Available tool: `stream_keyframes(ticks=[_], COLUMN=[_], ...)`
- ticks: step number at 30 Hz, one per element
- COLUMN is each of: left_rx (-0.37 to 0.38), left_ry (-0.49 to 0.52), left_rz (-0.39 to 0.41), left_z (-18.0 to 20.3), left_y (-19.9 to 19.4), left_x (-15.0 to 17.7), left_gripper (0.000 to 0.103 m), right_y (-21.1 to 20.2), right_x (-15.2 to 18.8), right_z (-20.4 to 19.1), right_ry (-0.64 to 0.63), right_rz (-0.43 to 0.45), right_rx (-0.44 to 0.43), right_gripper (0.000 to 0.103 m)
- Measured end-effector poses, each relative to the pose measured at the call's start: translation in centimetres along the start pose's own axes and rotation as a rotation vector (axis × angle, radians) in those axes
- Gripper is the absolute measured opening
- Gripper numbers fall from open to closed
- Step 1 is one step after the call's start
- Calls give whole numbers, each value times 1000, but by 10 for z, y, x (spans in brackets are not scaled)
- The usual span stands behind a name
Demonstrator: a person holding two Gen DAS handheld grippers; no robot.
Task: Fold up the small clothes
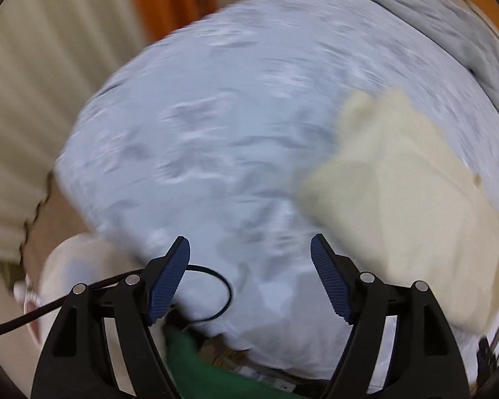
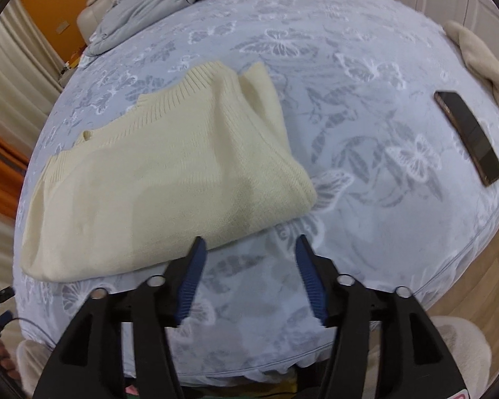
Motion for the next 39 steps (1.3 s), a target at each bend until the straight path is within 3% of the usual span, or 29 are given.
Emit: stream_keyframes(ticks=[3,8,10,11,12,13,14,15,17,20,22,24,25,27,28,31,32,34,36,38,39], left_rx=[56,309,327,345,361,361,398,402,436,428,376,339,336,351,364,335,314,281,296,350,377], left_ry=[-27,-85,-117,-136,-152,-166,-165,-166,-207,-169,-141,-114,-112,-119,-130,-156,-164,-171,-205,-249,-272], left_rz=[-44,-145,-175,-182,-174,-158,-158,-184,-194,-158,-156,-181,-187,-171,-153,-96,-60,-62,-103,-149,-162], left_z=[5,66,83,87,91,91,95,96,91,82,72,69,70,69,68,60,57,56,55,56,57], left_y=[9,37,52,59,67,71,76,79,70,48,51,69,72,64,59,53,53,64,77,89,91], left_x=[7,13,12,8,4,-1,-5,-6,-9,-9,0,11,13,10,5,-14,-22,-30,-29,-25,-21], left_gripper=[76,86,86,85,84,65,42,40,19,12,12,13,15,18,24,75,81,82,82,71,69], right_y=[9,24,31,37,39,40,40,38,19,-7,10,46,50,35,25,-9,-16,-14,-3,16,27], right_x=[0,-9,-11,-13,-15,-18,-22,-26,-38,-41,-26,-1,3,-7,-14,-46,-58,-72,-78,-73,-70], right_z=[6,11,13,13,12,10,5,2,-6,-7,3,20,24,22,20,4,-12,-45,-93,-148,-171], right_ry=[44,168,203,224,239,254,263,263,248,231,210,213,244,265,244,127,86,31,-44,-163,-213], right_rz=[-23,-43,-60,-69,-69,-71,-75,-70,-6,54,-5,-133,-148,-91,-54,86,111,94,51,-11,-34], right_rx=[-8,-83,-94,-107,-129,-150,-181,-200,-220,-226,-156,-76,-76,-63,-35,48,23,-61,-159,-216,-229], right_gripper=[58,62,62,58,43,35,11,9,9,8,8,12,14,25,26,31,32,31,19,8,8])
Point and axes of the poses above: each gripper's, at about its wrist camera, not at the fingertips, and y roughly the way its jaws point, z to its right, x to its underside, the point moved 10 cm from there along y, roughly the way its jaws point, and after that the axes turned 1 degree about -x, right-handed, at the moved point
